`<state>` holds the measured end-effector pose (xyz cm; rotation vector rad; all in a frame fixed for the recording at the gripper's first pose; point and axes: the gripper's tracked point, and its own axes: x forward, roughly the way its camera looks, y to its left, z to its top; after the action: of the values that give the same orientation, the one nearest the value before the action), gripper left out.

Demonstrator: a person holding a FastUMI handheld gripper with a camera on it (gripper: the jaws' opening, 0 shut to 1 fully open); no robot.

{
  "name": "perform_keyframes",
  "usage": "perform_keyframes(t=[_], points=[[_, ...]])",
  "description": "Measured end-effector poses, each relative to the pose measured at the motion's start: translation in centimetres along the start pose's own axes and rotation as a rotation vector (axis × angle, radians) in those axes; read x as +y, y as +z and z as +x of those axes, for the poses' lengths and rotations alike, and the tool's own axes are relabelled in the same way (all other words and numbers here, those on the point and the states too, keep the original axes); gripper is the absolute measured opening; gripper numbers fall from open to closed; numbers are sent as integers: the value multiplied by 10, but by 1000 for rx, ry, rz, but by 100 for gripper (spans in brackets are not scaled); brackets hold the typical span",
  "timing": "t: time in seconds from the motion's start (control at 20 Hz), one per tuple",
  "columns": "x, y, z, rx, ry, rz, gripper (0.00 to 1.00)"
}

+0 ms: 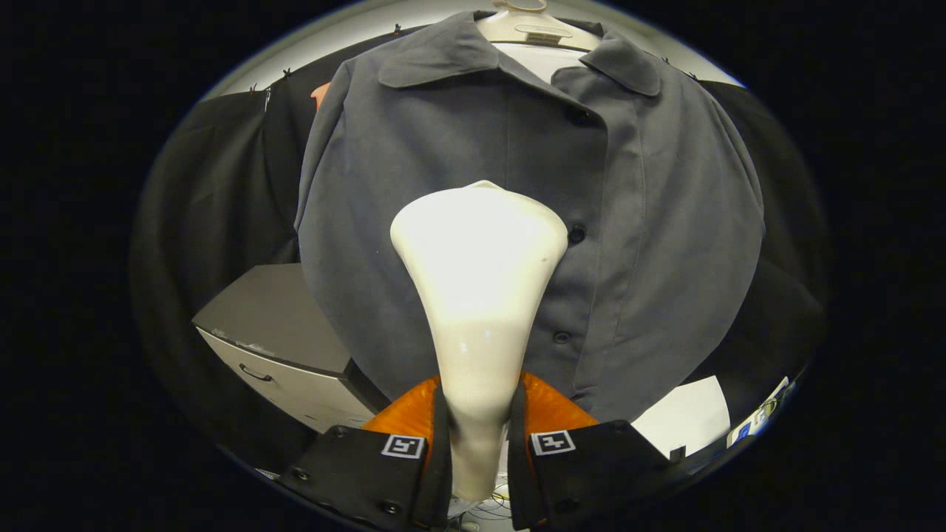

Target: Iron the clothes twice with a garment steamer, once on the left side and once on the right side.

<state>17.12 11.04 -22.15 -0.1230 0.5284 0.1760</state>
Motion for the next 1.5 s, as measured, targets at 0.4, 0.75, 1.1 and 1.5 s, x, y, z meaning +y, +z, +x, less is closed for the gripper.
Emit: perform_keyframes(t=[0.4,0.75,1.1,1.5], points=[[-12,-50,19,78,1,24,39],[1,-89,25,153,38,9,39],[4,-132,40,238,48,5,39],[-2,-183,50,336,51,0,39]])
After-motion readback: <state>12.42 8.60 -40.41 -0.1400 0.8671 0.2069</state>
